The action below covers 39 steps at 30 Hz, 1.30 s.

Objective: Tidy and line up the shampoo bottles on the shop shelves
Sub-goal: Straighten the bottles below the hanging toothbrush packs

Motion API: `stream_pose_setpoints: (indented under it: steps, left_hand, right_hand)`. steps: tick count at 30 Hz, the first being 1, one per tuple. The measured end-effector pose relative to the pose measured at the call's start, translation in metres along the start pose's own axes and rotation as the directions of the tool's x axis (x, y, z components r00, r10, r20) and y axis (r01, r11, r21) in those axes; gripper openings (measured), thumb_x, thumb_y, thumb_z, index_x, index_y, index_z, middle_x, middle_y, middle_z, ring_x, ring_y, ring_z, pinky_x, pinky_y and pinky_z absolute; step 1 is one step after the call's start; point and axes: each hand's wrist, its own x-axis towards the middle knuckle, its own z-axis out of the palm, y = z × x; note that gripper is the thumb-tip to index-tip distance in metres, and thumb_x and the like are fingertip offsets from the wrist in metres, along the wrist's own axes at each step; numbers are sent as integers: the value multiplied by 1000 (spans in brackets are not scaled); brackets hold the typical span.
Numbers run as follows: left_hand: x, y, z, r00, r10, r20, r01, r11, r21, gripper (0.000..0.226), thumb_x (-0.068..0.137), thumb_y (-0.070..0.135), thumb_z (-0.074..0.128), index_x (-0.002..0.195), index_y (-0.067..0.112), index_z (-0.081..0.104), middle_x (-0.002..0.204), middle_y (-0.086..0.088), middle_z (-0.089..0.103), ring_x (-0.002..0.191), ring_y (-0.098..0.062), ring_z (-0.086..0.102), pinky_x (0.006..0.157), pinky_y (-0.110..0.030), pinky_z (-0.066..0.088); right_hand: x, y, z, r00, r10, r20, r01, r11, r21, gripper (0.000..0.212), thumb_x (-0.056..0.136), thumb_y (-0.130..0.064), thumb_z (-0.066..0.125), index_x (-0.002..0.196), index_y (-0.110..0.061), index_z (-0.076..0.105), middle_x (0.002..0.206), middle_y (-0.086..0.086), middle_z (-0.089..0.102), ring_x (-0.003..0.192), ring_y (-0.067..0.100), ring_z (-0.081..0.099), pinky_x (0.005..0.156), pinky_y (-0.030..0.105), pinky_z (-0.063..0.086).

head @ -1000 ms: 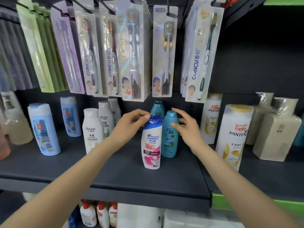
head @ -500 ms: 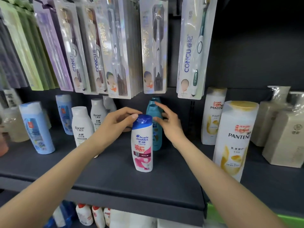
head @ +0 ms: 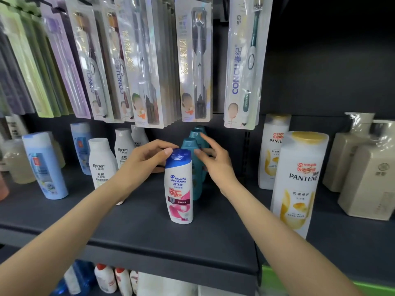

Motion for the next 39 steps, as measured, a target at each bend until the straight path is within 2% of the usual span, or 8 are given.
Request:
stream_pose_setpoints:
  steps: [3,6,13,16,20,28,34,39]
  left_hand:
    - [1,1,-1,1000,-8,5,8,1000,5,20,95,21,49,106,17,64,101,-2,71,86,-9,66,73,-15,52]
    - [2,2,-2,1000,-15,21,15,1000,12,20,95,21,49,107,15,63,101,-4,70,86,-10,65,73,-16,52]
    - [3,0,-2,999,-15,39,15,1000,-2,19,95,21,48,107,15,63,100,-1,70,85,-8,65,71,-14,51]
    - [4,-1,-2,999,-12,45,12,1000,-1,19,95,22,49,106,17,63,101,0,70,84,-6,65,70,-14,50]
    - [4,-1,-2,999,-9,41,9,1000,2,19,94,23,49,106,17,62,102,0,70,86,-7,65,73,-14,52]
    - [1,0,-1,999,12,37,-12,1000,-2,17,95,21,48,104,19,63,100,-1,70,90,-13,65,81,-23,54]
    - [-1,-3,7,998,43,-40,-44,999,-29,16,95,20,50,101,18,65,96,-1,70,88,-9,65,84,-29,53]
    - [0,-2,9,976,145,-159,-128,985,116,11,91,21,58,98,21,66,88,4,70,75,3,62,78,-18,51]
  right_hand:
    - [12,6,-2,984,44,-172,-37,998,42,31,93,-22,55,123,-28,59,103,-3,66,103,14,62,93,41,51]
    - [25,4,-1,965,24,-261,-34,999,-33,28,94,-11,51,118,-19,63,106,1,66,100,14,60,90,31,51]
    - [52,-3,8,995,-74,-63,50,948,-316,44,93,-7,50,135,-23,50,134,11,51,122,23,49,103,29,39]
    - [54,-1,5,996,-83,-41,62,928,-367,39,92,-6,52,128,-19,55,128,11,55,116,22,53,93,23,39]
    - [48,-5,3,982,-123,-141,75,950,-305,24,87,-2,59,110,-9,58,112,9,64,102,18,58,83,26,45]
    - [26,-8,-5,961,-146,-233,56,934,-353,16,86,-10,63,99,-18,57,106,10,60,96,23,58,83,36,49]
    - [-13,-21,-17,950,-244,-197,109,846,-522,18,90,-12,58,108,-14,58,102,9,51,90,14,47,72,13,29]
    - [-43,-44,-21,955,-258,-147,106,759,-642,20,90,-21,59,111,-20,57,95,2,44,86,14,48,73,23,35]
